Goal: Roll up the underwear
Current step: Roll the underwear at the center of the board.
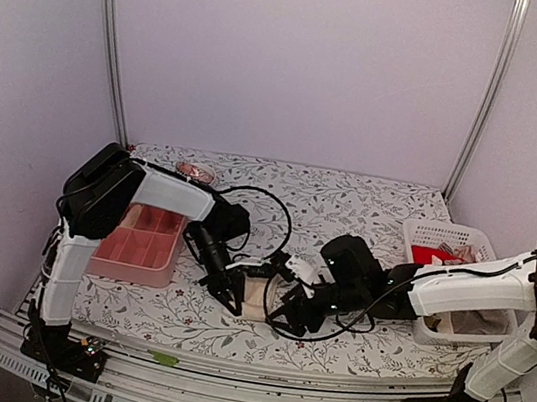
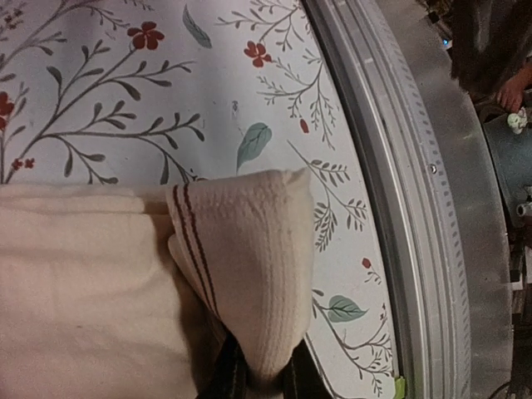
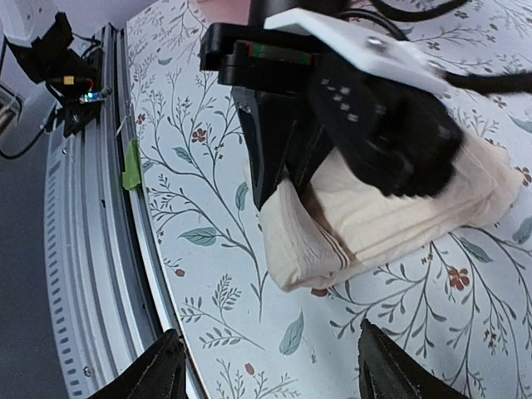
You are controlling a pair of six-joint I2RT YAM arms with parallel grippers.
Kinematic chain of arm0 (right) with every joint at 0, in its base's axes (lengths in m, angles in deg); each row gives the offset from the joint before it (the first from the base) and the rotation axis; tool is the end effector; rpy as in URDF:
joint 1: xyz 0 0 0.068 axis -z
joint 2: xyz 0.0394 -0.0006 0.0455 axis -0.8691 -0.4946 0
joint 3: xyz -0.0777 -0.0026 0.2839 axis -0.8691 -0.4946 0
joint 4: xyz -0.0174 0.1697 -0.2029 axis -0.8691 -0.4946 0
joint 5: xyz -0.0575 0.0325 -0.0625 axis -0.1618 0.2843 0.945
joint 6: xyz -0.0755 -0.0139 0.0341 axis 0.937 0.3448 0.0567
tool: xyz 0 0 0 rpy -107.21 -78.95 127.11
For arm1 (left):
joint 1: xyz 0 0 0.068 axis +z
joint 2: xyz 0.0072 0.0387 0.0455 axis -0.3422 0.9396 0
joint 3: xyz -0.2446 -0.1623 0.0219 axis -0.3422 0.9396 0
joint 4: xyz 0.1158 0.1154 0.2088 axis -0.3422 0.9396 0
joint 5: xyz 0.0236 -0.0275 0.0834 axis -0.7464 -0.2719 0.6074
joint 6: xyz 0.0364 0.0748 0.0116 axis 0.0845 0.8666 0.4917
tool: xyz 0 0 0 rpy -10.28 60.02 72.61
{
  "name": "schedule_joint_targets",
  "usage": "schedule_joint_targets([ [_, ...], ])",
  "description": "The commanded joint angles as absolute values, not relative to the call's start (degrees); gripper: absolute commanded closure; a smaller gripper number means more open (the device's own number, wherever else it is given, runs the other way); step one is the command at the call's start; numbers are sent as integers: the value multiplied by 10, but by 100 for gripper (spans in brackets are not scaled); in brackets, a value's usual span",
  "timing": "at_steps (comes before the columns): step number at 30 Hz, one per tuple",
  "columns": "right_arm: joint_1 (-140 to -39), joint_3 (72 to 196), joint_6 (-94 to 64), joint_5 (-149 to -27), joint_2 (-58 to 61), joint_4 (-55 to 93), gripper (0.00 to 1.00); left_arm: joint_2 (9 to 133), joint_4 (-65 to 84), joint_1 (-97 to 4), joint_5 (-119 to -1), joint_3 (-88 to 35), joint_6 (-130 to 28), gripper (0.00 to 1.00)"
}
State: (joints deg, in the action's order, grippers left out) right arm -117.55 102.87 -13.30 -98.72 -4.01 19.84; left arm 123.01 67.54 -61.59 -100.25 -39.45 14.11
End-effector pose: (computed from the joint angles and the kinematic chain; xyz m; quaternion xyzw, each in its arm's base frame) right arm 0.1615 0.2942 0.1797 -0.4557 0.7814 0.3337 0.2654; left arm 0.2625 -0.3066 0.0955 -0.6531 -0.6334 0.4144 0.0229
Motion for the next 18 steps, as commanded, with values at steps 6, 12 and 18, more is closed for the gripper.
schedule_joint_targets([
  [6,-1250,1183,41,-887,-214,183,33,1325,762,-624,-941,-416,144,100],
  [12,-1269,1215,83,-860,-273,161,43,1329,755,-624,-934,-422,138,100],
  [18,-1272,1198,91,-846,-292,128,70,1318,737,-623,-925,-412,132,100],
])
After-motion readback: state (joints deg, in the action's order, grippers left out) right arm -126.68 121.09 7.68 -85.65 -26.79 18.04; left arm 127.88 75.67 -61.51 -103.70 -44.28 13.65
